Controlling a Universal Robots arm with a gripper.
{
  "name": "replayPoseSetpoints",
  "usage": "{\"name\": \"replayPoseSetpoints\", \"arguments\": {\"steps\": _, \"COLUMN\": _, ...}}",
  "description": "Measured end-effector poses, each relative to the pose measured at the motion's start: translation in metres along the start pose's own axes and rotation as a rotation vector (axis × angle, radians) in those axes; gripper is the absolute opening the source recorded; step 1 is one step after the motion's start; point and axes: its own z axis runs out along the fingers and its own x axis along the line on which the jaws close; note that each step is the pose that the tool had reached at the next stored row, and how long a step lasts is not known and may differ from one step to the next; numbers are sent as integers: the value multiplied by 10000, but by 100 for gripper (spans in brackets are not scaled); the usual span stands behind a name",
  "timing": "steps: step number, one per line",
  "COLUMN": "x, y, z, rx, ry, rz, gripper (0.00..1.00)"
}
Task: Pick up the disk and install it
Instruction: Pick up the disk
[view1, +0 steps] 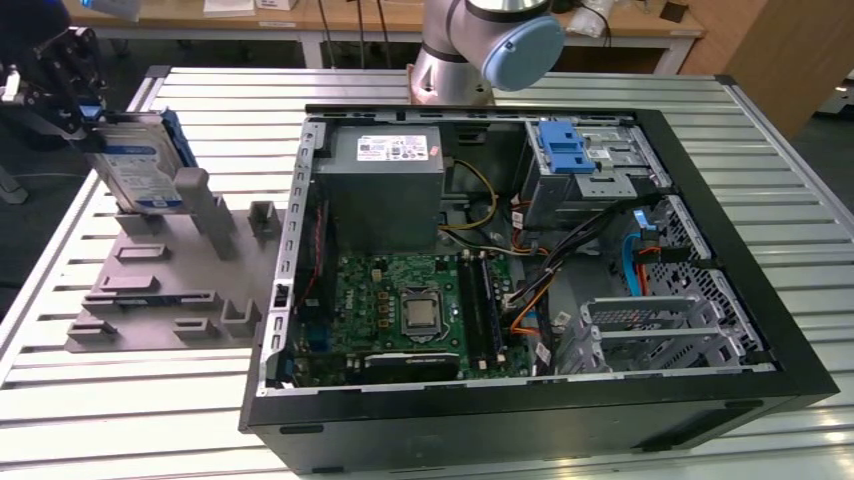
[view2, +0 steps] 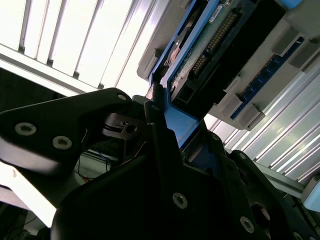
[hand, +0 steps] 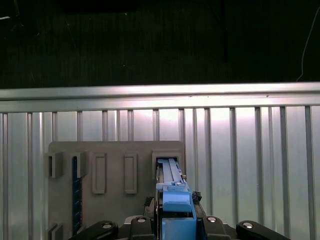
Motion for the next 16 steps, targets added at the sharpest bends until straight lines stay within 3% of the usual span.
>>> {"name": "replayPoseSetpoints", "arguments": {"steps": 16, "x": -1, "y": 1, "z": -99, "rx": 1, "ry": -1, "rz": 0, "gripper": 36}}
